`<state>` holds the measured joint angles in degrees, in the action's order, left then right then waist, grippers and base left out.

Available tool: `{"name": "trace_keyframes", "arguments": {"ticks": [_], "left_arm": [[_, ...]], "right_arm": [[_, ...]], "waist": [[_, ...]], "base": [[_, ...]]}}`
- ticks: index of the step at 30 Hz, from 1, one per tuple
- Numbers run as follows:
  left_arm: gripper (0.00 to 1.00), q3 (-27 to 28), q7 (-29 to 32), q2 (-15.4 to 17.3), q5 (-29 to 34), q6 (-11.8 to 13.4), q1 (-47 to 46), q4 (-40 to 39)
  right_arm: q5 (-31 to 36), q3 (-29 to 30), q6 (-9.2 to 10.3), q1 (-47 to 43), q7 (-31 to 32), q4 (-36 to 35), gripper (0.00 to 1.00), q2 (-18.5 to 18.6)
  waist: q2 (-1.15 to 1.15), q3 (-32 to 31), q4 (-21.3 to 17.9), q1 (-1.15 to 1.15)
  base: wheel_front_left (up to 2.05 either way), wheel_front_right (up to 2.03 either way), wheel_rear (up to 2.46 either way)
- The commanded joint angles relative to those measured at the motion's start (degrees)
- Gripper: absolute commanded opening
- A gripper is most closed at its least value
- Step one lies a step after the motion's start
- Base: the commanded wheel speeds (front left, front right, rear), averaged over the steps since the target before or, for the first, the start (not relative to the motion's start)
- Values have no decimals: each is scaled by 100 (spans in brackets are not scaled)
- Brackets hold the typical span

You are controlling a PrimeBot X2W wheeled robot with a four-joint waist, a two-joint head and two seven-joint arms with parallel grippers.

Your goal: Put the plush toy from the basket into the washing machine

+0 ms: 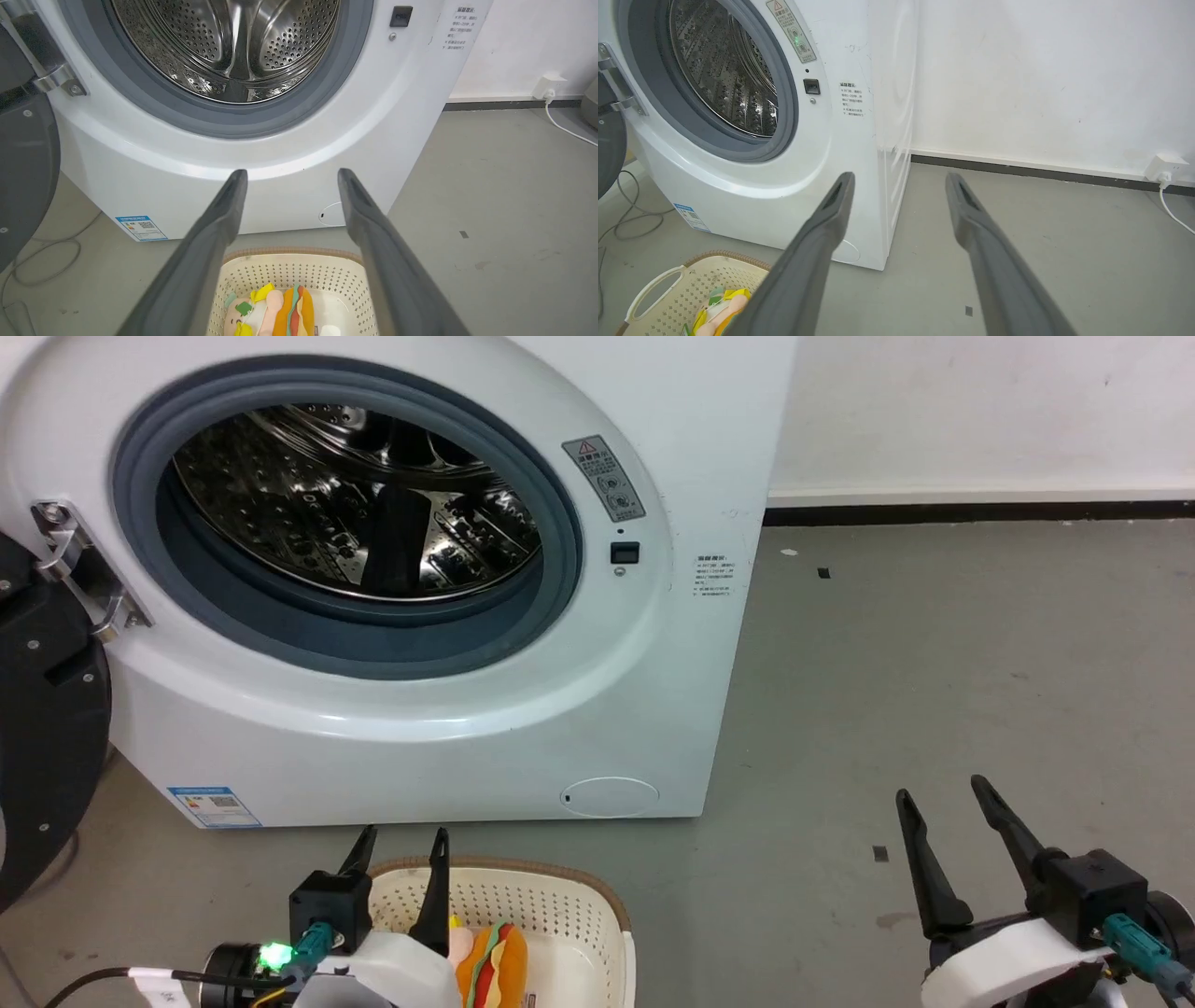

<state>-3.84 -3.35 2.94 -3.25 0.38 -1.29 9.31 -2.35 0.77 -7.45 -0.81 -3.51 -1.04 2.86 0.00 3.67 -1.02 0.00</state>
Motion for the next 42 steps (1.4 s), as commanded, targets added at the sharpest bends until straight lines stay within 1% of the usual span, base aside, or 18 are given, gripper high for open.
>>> {"name": "trace_keyframes", "arguments": {"ticks": [1, 21, 32, 42], "left_arm": [[100, -39, -56, 23, -51, 9, -120, 113], [100, -299, -285, 170, -241, -39, -737, 1277], [100, -397, -374, 363, -412, -97, -1209, 2085], [100, -497, -397, 606, -584, -177, -1707, 2968]], "right_arm": [[-62, 5, -1, 77, -63, -39, 100, 0], [-165, -68, -1, 278, -290, -254, 100, 1], [-329, -199, -2, 381, -422, -376, 100, 1], [-404, -196, -2, 490, -541, -475, 100, 1]], "waist": [[0, 53, -18, 0], [0, 696, -231, 0], [0, 1185, -410, 0], [0, 1700, -572, 0]], "base": [[0, 0, 0], [0, 0, 0], [0, 0, 0], [0, 0, 0]]}}
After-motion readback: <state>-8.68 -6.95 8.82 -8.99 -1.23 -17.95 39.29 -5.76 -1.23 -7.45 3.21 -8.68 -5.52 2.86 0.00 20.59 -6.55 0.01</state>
